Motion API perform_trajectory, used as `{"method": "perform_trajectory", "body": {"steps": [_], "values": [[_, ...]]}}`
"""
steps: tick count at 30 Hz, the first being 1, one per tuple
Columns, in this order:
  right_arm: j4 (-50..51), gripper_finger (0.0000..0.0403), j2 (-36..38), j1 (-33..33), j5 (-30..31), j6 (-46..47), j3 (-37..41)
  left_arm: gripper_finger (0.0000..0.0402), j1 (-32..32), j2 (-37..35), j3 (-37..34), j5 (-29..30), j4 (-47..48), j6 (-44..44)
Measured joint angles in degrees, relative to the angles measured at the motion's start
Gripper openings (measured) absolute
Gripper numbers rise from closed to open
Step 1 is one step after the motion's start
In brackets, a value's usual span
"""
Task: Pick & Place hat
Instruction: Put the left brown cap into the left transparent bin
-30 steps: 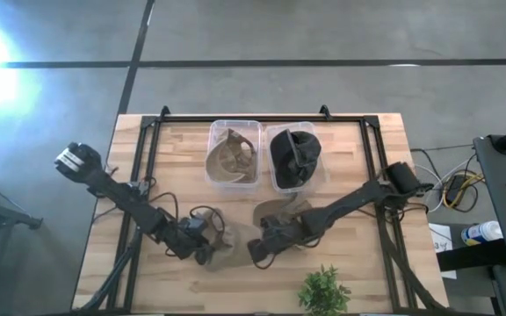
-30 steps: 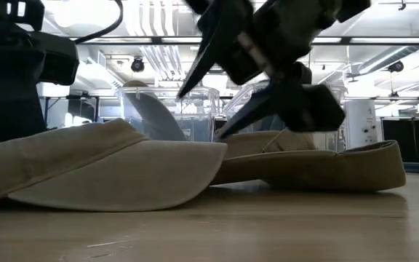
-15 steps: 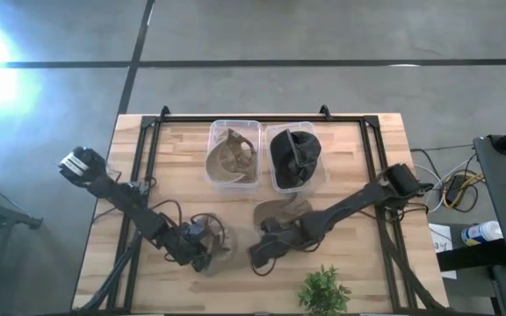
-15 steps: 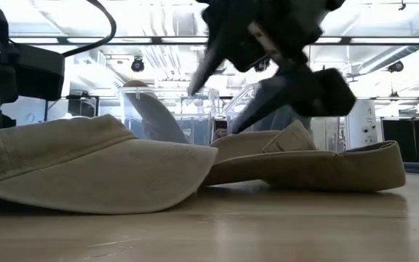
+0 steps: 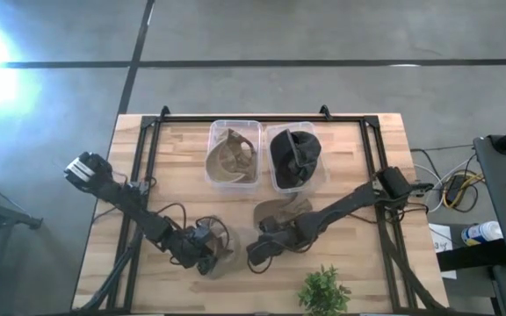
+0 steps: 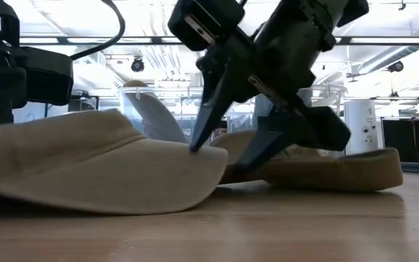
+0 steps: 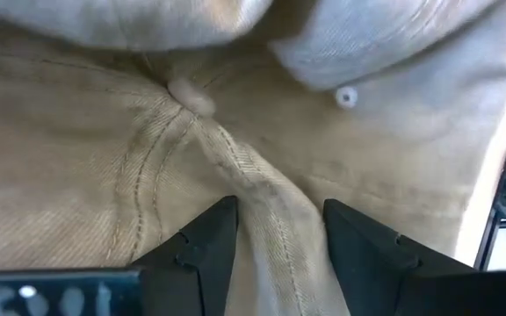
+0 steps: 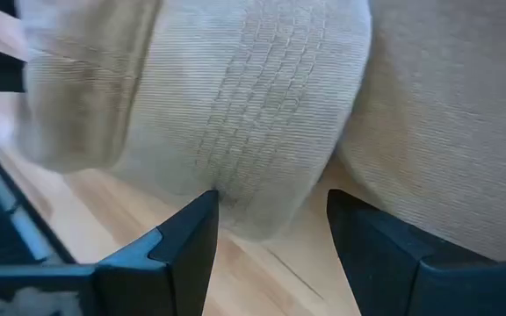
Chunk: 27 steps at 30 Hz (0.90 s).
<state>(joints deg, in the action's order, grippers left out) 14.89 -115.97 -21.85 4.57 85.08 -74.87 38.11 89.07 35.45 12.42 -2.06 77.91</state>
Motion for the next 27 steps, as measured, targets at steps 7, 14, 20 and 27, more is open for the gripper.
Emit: {"method": "perform_trajectory", "body": {"steps": [7,14,20,27], "values": [[-12.0,0.0209,-0.8,0.6,0.1,-9.6,0.0,0.0174,0.0,0.9,0.2,0.1,-0.4,0.0],[-16.3,0.0202,0.3,0.8,0.1,-15.8,-1.8,0.0174,0.0,0.8,1.3,0.4,0.4,-0.1],[-10.8,0.0137,0.6,1.0,-0.3,-16.2,-3.4,0.0174,0.0,-2.8,5.2,6.4,1.1,-3.5],[-10.8,0.0019,2.4,1.2,-0.2,-20.4,-3.5,0.0174,0.0,-8.9,10.6,10.8,14.7,-8.2]]}}
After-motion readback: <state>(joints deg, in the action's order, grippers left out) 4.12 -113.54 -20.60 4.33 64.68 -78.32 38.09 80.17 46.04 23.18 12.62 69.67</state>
